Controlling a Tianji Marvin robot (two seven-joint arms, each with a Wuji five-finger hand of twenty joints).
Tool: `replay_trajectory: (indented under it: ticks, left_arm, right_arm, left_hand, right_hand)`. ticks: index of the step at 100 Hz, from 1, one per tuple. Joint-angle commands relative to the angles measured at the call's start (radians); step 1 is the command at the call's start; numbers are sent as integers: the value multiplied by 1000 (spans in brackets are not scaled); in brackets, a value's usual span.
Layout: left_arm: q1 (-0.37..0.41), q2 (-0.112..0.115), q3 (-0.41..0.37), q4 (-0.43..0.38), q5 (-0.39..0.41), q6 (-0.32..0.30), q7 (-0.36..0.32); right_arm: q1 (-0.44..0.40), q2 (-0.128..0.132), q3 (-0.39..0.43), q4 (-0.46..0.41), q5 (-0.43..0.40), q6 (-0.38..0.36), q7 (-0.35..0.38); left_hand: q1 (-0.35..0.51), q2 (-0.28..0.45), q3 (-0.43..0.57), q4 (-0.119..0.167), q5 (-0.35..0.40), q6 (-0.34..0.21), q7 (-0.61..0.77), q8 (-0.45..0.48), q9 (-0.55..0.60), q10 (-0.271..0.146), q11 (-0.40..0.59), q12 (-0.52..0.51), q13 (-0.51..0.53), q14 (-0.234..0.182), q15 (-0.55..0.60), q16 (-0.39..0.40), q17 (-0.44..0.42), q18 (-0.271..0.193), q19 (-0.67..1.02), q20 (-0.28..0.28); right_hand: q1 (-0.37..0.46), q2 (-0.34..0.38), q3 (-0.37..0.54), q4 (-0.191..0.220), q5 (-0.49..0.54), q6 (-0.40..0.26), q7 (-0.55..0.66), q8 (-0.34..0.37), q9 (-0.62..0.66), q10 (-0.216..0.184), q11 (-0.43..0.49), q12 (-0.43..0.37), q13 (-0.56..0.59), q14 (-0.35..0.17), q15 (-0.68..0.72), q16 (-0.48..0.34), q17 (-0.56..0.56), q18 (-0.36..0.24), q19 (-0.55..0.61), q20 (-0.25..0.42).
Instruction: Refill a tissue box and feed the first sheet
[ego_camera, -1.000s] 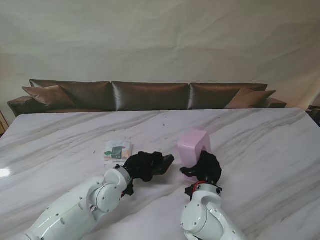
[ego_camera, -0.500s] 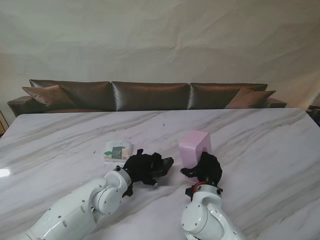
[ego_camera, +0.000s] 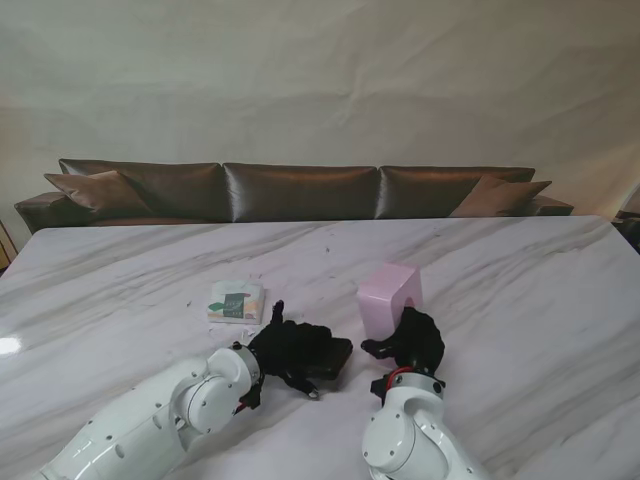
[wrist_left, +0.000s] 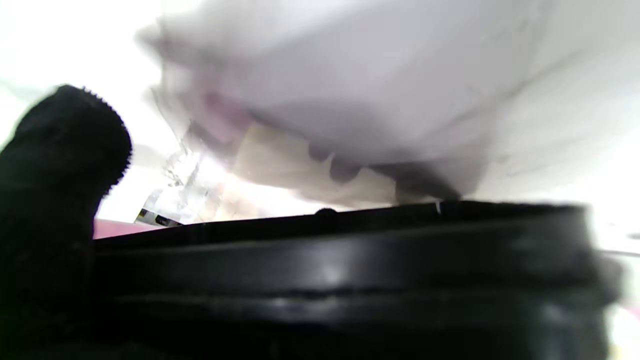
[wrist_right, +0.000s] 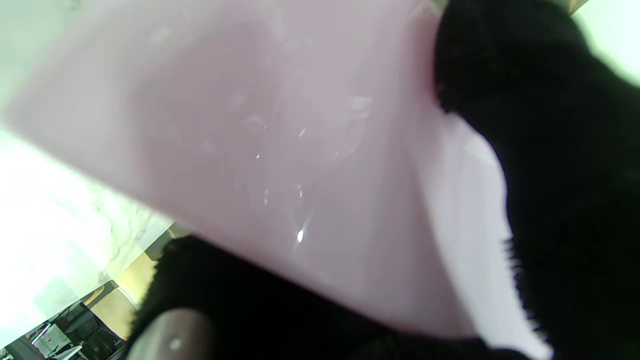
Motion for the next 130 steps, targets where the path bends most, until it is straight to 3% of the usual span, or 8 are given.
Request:
replay_trajectory:
  ticks: [1,16,40,66,75,96,111,130]
  left_arm:
    - [14,8,-2,-7,-6,-7,-22]
    - [31,14,-20,-38,-25,-9,-57]
    - [62,31,-42,-101,-44,-3,-130]
    - [76,42,-49,-130,-81,7,-192]
    - [80,42,-49,-132,-91,8,-194]
    - [92,42,-60,-146,-103,6,-198]
    - [115,42,-89,-175,-92,21,-195]
    - [151,16,-145,-172,-73,0,-60]
  right_arm:
    - [-6,-1,-2,-11,-6,3,12]
    - [-9,-1,-4,-14,-7,4,13]
    - [-19,2,-1,-28,-14,5,13]
    - [-27,4,3,-36,-19,6,17]
    - [-28,5,3,-38,-20,6,20]
    - [-26,6,2,-38,-19,8,24]
    - [-17,4,0,-35,-10,2,25]
    - [4,-7,-2,-27,60,-35,28]
  left_hand:
    - [-60,37,16,-46,-32,-49,-98,125,-40,4,-148,-27,-59,-1,-86,-110,-50,37,1920,-40]
    - [-101,53,-6,-58,-21,-19,-192,94,-102,46,-384,-67,-91,26,-318,-295,-67,100,1738,-156]
    - [-104,68,-26,-59,-15,0,-213,7,-99,51,-412,-127,-84,53,-318,-342,-68,131,1660,-218]
    - [-143,55,-12,-72,12,28,-295,-373,-125,101,-509,-438,-149,94,-555,-586,-73,205,1351,-372]
    - [-165,66,-12,-78,12,35,-295,-411,-132,113,-518,-492,-161,108,-573,-684,-78,236,1257,-433]
    - [-180,98,-29,-82,7,49,-269,-377,-124,108,-498,-418,-140,132,-500,-527,-70,234,1411,-403]
    - [-166,125,-65,-76,1,77,-248,-321,-123,126,-480,-353,-121,129,-463,-519,-72,221,1521,-394]
    - [-161,132,-71,-71,-6,98,-210,-221,-92,120,-415,-286,-89,116,-358,-490,-63,206,1616,-391]
  right_hand:
    - [89,103,327,91,10,4,12,19,60,93,47,4,56,8,311,66,30,-207,148,7]
    - [88,105,327,92,10,5,12,20,58,92,48,6,56,8,311,66,30,-208,148,7]
    - [89,106,327,92,10,6,13,20,57,92,51,5,56,7,312,65,30,-209,147,6]
    - [88,107,327,94,9,6,13,20,56,91,52,5,56,6,312,65,30,-213,146,6]
    - [88,108,327,94,8,5,13,21,56,91,53,5,56,6,312,64,30,-213,146,5]
    - [87,108,327,94,8,4,13,22,56,91,53,5,56,4,312,64,30,-214,146,5]
    - [84,109,327,93,7,2,12,23,55,89,53,5,56,4,312,64,30,-214,146,5]
    - [77,124,327,89,-2,-8,11,30,48,86,53,7,56,4,309,63,29,-213,143,4]
